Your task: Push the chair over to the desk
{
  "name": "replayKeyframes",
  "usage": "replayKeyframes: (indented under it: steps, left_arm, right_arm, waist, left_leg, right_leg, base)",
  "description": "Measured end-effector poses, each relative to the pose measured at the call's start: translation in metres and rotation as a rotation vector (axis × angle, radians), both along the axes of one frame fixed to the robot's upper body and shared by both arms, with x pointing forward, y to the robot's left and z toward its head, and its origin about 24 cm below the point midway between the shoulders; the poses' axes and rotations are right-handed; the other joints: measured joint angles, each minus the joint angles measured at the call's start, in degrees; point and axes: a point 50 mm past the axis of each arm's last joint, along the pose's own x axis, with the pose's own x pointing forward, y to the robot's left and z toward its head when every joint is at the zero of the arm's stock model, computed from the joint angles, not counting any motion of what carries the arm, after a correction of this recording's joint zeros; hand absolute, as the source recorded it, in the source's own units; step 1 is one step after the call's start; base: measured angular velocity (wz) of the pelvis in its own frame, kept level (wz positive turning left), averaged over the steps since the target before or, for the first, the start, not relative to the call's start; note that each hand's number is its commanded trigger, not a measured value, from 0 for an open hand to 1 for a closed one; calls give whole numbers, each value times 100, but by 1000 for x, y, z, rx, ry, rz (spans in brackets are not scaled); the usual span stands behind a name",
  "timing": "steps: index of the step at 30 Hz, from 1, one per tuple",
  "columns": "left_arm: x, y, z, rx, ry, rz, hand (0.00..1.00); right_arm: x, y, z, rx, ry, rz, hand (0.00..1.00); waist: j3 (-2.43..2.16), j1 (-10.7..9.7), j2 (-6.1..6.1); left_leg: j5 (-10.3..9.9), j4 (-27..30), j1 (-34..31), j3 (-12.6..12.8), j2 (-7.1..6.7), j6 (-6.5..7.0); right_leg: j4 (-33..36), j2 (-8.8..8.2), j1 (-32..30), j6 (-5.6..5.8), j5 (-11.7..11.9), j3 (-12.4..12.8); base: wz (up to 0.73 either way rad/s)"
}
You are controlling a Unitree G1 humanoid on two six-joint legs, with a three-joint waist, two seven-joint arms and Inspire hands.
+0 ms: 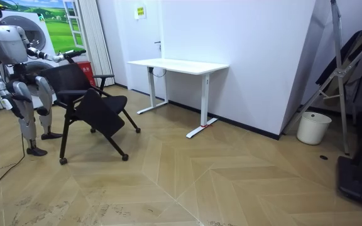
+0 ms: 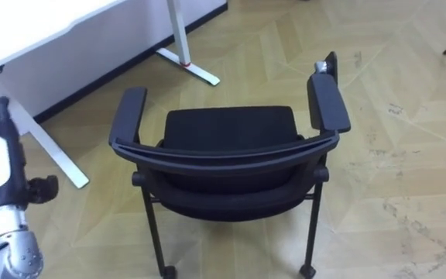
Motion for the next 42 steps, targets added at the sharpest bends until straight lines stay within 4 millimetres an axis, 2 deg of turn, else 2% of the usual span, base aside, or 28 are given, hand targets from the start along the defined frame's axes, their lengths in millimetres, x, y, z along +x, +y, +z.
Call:
replayKeyframes:
  steps: [5,9,12,20,25,30,33,42]
  left_arm:
    - [4,-12,2,49,29,-67,0]
    - [13,-30,23,52,-41,-151,0]
    - [16,-41,30,86,-64,-209,0]
    - [19,-64,28,175,-5,-323,0]
    - [19,-71,26,218,43,-360,0]
    - [19,-83,24,209,95,-423,0]
    - [18,-88,22,207,104,-447,0]
    - [10,-117,11,205,185,-592,0]
  right_arm:
    - [2,2,0,6,-1,10,0]
    - [4,3,0,12,-8,30,0]
    - [7,4,0,10,-22,55,0]
    - [8,5,0,15,-28,50,0]
    - [13,6,0,16,-29,52,0]
    - [14,4,0,17,-23,49,0]
    - [16,5,0,22,-29,45,0]
    - [20,6,0,23,-34,65,0]
  waist:
    - [0,-66,-5]
    - [-11,-118,-55]
    - [-7,-173,-64]
    - [-8,-255,-59]
    - [5,-385,-6]
    - [16,-443,85]
    - [23,-525,78]
    - [65,-545,39]
  left_leg:
    - [0,1,-16,52,0,0]
    - [0,4,-77,63,-2,1]
    - [0,3,-93,49,-2,1]
    - [0,1,-117,-17,-8,1]
    - [1,5,-112,-68,-11,2]
    - [1,6,-90,-7,-11,2]
    - [2,6,-86,-4,-11,2]
    - [1,1,-91,29,-12,2]
  right_leg:
    - [4,3,-41,0,0,83]
    - [6,2,-102,1,0,102]
    - [-2,1,-109,1,-1,92]
    - [-9,-2,-107,3,-1,80]
    - [-9,-4,-75,3,-1,61]
    - [-4,-1,-87,3,-1,118]
    - [1,-1,-89,3,-1,128]
    - [-4,1,-107,8,-4,156]
  base:
    - [-5]
    - [-2]
    - [0]
    - [2]
    - [3]
    - [-5]
    - [0]
    - [-1]
